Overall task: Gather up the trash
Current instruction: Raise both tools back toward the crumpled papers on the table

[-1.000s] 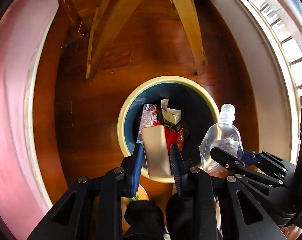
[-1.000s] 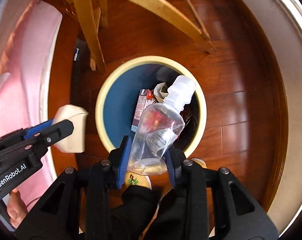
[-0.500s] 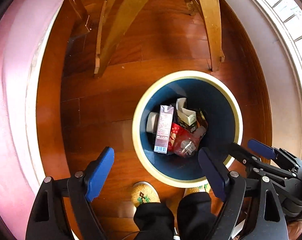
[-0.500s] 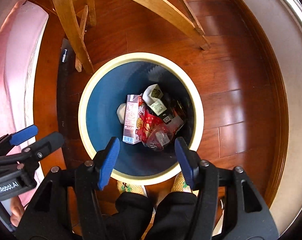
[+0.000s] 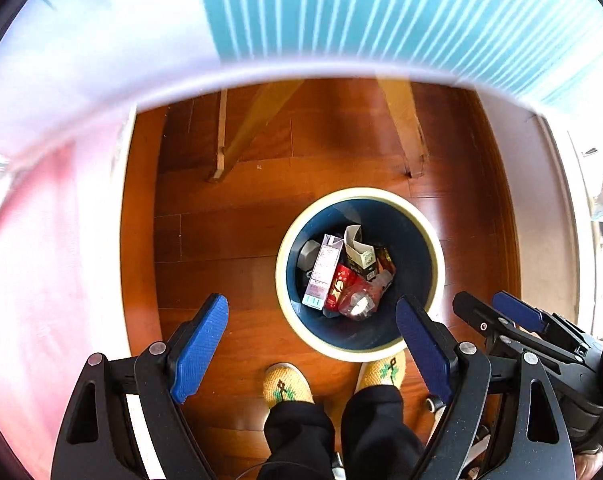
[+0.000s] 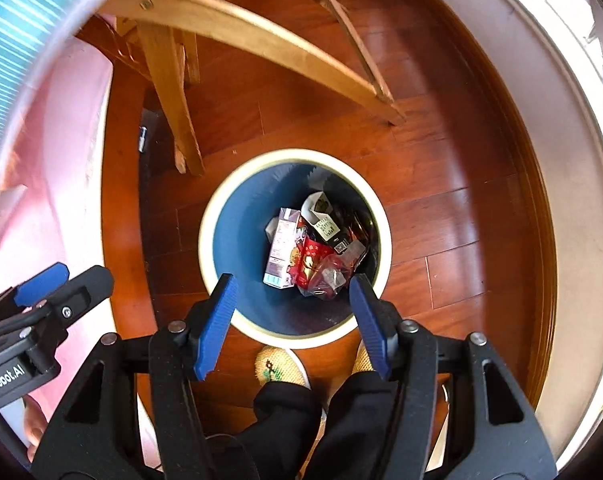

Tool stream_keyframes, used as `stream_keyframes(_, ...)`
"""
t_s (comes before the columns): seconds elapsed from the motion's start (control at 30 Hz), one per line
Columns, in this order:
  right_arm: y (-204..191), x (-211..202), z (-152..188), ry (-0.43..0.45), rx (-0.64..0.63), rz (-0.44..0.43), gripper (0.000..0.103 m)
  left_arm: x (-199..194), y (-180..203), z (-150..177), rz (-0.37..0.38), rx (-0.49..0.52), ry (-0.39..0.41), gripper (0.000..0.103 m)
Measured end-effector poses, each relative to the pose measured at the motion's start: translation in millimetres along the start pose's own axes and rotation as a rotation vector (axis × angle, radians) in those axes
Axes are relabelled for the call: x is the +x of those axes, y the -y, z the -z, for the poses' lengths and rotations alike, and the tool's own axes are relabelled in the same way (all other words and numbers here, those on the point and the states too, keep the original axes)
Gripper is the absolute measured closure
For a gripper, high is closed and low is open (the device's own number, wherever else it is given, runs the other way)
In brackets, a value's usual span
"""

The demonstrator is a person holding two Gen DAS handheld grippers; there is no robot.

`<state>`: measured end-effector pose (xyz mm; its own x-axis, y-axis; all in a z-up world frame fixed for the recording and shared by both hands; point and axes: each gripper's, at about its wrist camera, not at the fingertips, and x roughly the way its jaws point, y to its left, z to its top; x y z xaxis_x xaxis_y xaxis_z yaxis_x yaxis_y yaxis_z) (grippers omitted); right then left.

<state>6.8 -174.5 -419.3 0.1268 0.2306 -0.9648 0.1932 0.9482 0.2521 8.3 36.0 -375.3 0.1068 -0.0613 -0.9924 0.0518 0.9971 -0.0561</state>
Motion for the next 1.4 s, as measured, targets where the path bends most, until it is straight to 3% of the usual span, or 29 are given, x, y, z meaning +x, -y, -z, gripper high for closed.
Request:
stream_keyframes(0.2, -18, -77, 1, 0.032, 0.008, -0.008, 0.048, -78, 9, -2, 0.017, 0.016, 0.022, 0.016)
stream_keyframes(0.4, -40, -165, 5, 0.09, 0.008, -0.015, 0.047, -169, 17, -2, 0.051, 0.057, 0.093, 0.016)
stream_keyframes(0.67, -79, -274, 9, 0.204, 0.016, -0.047, 0.045, -292, 18, -4, 0.083, 0.115, 0.241, 0.016)
stream_keyframes(0.87, -108, -350, 4, 0.338, -0.014, -0.052, 0.045, -373, 8, -8, 0.095, 0.149, 0.377, 0.016)
stream_keyframes(1.17, -132, -431, -18, 0.497, -0.07, -0.034, 0.044, -459, -9, -36, 0.086, 0.159, 0.579, 0.016)
stream_keyframes(1.4, -150, -471, -59, 0.568, -0.104, -0.046, 0.044, -496, -15, -78, 0.097, 0.137, 0.664, 0.016)
